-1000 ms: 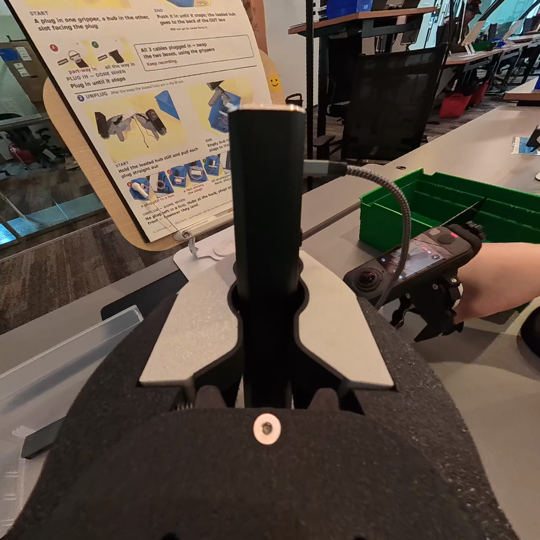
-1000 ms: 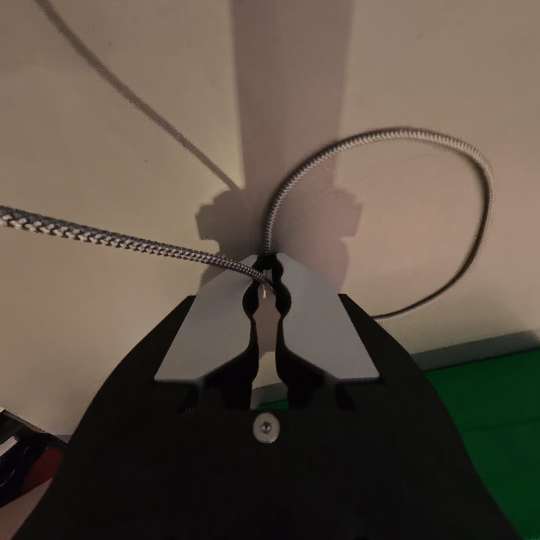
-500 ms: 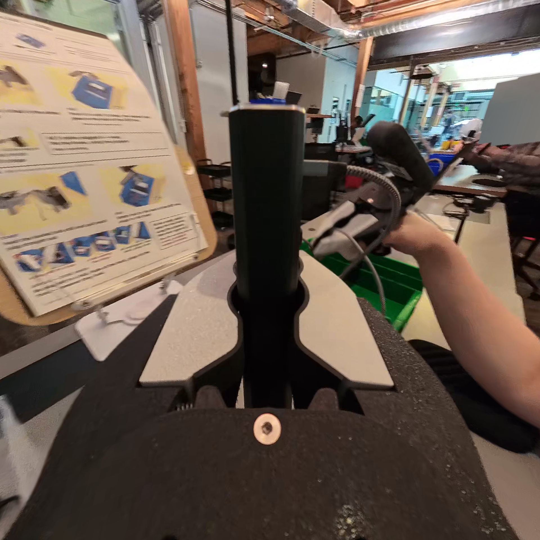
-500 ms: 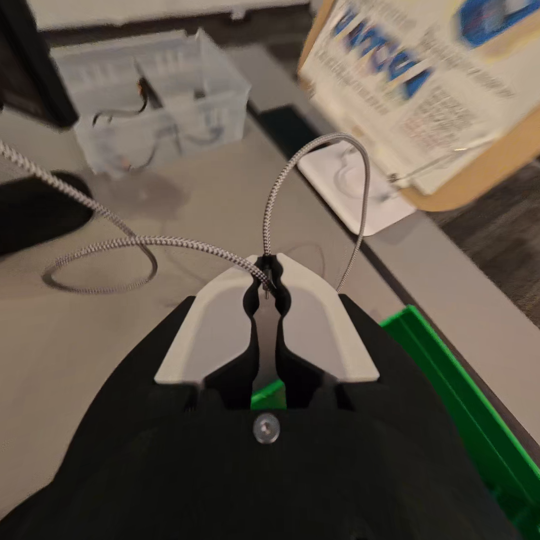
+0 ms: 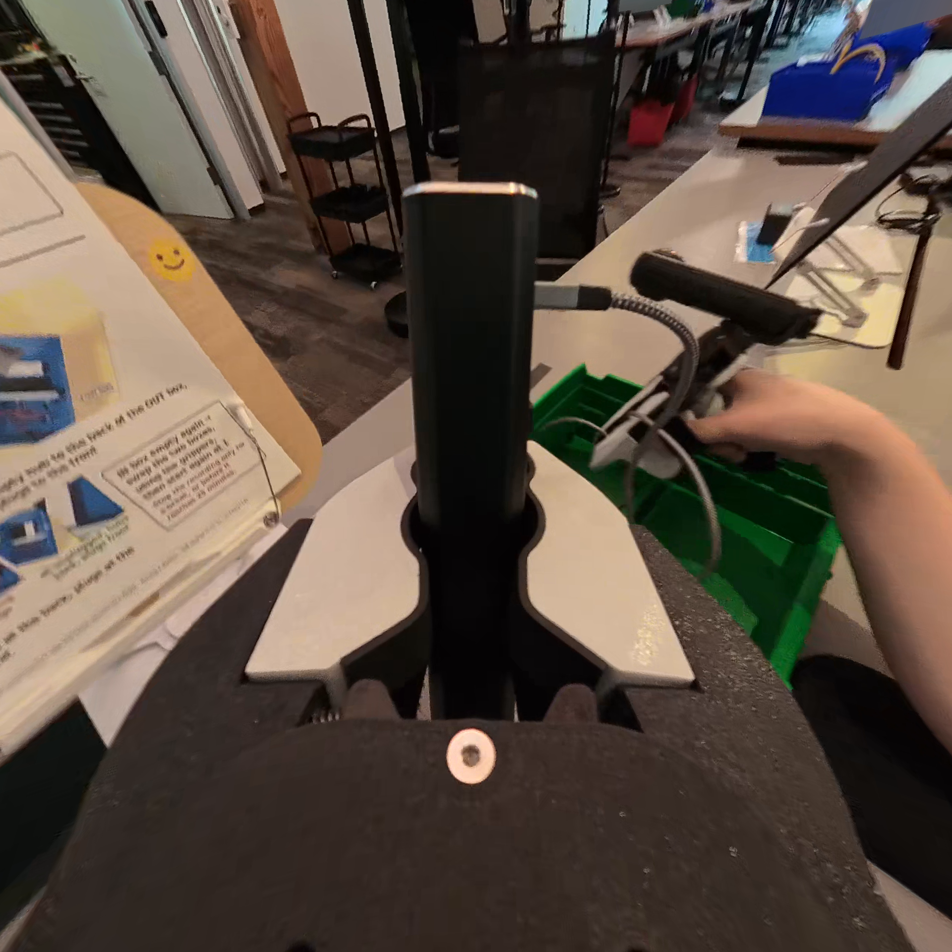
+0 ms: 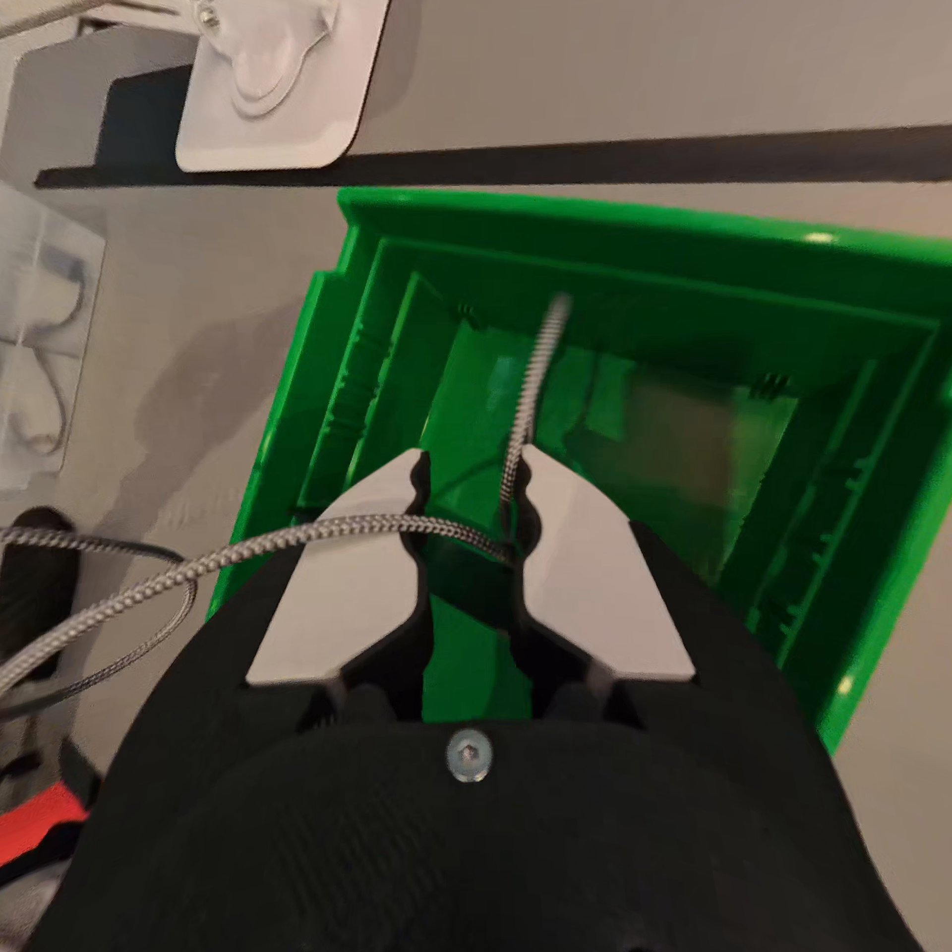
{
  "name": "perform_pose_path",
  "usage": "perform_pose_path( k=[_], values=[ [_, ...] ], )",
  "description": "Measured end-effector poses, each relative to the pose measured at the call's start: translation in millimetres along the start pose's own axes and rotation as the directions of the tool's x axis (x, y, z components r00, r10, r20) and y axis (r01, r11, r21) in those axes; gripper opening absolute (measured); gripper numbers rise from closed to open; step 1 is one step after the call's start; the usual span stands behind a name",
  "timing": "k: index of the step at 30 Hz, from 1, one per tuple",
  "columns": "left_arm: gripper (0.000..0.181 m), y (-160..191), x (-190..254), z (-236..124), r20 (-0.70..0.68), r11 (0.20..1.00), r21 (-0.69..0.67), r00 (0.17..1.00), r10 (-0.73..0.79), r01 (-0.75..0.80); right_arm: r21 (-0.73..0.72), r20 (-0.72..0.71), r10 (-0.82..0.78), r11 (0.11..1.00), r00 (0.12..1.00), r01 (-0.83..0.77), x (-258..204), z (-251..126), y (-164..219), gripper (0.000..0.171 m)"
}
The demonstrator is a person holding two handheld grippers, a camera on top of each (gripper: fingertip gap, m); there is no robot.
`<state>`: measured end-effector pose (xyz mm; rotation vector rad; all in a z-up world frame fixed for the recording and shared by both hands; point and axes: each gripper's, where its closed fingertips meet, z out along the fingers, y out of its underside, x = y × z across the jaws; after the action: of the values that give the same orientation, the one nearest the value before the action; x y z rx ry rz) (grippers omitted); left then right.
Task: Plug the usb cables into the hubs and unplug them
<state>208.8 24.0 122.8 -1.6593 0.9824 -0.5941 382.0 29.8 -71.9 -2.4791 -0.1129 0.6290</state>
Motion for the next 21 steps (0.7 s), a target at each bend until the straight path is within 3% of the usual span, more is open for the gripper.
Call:
perform_pose_path(
  k=[7,11,15,18,21],
  values=[
    [0.031,-22,-4,69,-0.010,0.994,-0.106,1.000,-0.003,0.002,0.034,0.076,-0.012,0.999,0.997,0.009,5,-64,27,0.035],
    [0.031,-26,-12,96,0.010,0.988,-0.148,0.999,-0.039,0.040,-0.036,0.074,0.019,0.999,0.997,-0.016,15,-64,46,0.036],
    [0.031,-38,-32,107,0.076,0.984,-0.170,0.997,-0.034,0.046,-0.056,0.175,0.046,0.998,0.983,-0.037,13,-61,52,0.041],
    [0.033,-49,-43,107,0.102,0.986,-0.166,0.995,0.009,0.008,0.044,0.214,-0.063,0.998,0.975,0.055,4,-76,42,0.045],
    [0.031,-52,-45,107,0.110,0.980,-0.186,0.989,0.097,-0.075,0.218,0.233,-0.204,0.964,0.951,0.153,-17,-103,21,0.063]
  ],
)
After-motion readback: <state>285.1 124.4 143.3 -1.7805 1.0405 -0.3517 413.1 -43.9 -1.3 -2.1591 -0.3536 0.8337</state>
